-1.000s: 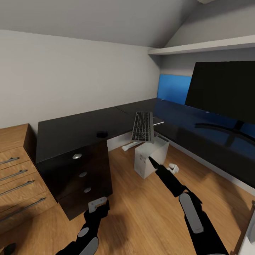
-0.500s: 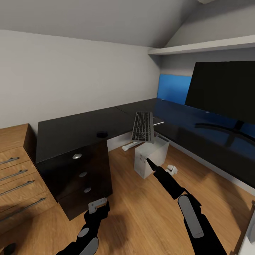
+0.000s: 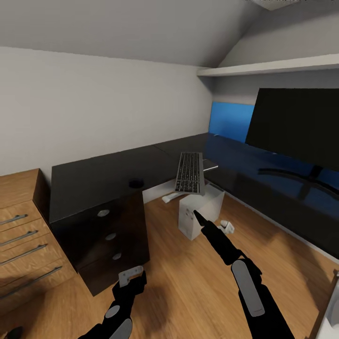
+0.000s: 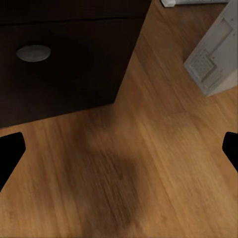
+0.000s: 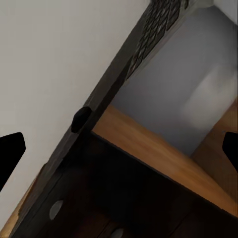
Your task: In the bedroom, organize the workspace by keeping the computer under the desk, ensuring the monitor is on the desk, placing the keyboard on the desk next to the monitor, placing the mouse on the desk next to the keyboard, moving the folder from the swivel chair onto the desk next to the mouse, stacking the notebook on top of the folder with the pen on top of the notebook, and positioning the swivel chair next to the desk.
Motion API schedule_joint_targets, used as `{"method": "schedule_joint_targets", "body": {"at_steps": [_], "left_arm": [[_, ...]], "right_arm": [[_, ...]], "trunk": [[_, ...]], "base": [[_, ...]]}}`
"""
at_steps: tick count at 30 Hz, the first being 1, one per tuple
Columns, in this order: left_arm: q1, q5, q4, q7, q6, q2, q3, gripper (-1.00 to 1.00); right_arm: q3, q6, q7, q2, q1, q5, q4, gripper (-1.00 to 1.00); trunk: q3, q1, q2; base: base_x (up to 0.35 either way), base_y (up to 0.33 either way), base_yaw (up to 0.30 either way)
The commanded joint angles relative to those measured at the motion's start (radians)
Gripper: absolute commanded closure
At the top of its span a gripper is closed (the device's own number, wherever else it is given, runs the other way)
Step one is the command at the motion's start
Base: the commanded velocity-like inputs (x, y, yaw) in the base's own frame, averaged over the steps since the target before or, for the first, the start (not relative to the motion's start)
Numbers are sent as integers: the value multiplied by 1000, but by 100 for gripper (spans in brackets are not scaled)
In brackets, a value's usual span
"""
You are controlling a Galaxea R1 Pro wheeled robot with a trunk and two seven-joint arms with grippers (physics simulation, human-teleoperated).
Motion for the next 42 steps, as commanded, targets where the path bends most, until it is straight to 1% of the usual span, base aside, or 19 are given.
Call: {"method": "schedule_joint_targets", "body": {"at_steps": [1,4,10,12,13,14,15,16,18,20,22,25,26,34,42], "left_arm": [[-1,10,-1,5,-9,1,-5,-100],[-1,10,0,5,-9,1,-5,-100],[-1,10,1,5,-9,1,-5,-100],[-1,10,6,5,-9,-2,-7,-100],[-1,10,10,5,-9,-5,-9,-100],[-1,10,11,5,-9,-6,-9,-100],[-1,11,13,5,-9,-7,-9,-100],[-1,11,14,6,-10,-7,-9,-100],[-1,12,16,7,-10,-8,-10,-100],[-1,12,16,7,-11,-8,-10,-100],[-1,12,16,7,-11,-8,-10,-100],[-1,12,16,7,-11,-8,-10,-100],[-1,12,16,7,-11,-8,-10,-100],[-1,12,16,6,-11,-10,-11,-100],[-1,12,28,6,-11,-13,-11,-100]], "right_arm": [[-3,-3,-7,4,-1,-10,0,-100],[-1,-41,-19,8,-1,-10,0,-100],[2,-65,-35,15,-1,-12,2,-100],[1,-70,-41,25,-1,-13,4,-100],[0,-72,-43,37,-1,-16,4,-100],[0,-73,-42,40,-1,-20,4,-100],[0,-77,-42,43,-1,-35,5,-100],[1,-95,-42,46,-1,-76,7,-100],[1,-132,-44,47,-1,-138,22,-100],[1,-149,-44,48,-1,-165,35,-100],[1,-177,-45,49,-1,-204,58,-100],[2,-196,-45,51,-1,-222,69,-100],[3,-211,-45,59,-1,-230,74,-100],[5,-224,-45,67,-1,-235,92,-100],[22,-224,-45,67,-1,-235,107,-100]], "trunk": [[2,-4,7],[12,-16,28],[12,-16,28],[12,-16,28],[12,-16,28],[12,-16,28],[12,-16,28],[12,-16,28],[12,-16,28],[12,-16,28],[12,-16,28],[12,-16,28],[12,-16,28],[12,-16,28],[12,-16,28]], "base": [[0,0,0],[0,0,0],[0,0,0],[0,0,0],[0,0,0],[0,0,0],[0,0,0],[0,0,0],[0,0,0],[0,0,0],[0,0,0],[0,0,0],[0,0,0],[58,18,0],[89,40,0]]}}
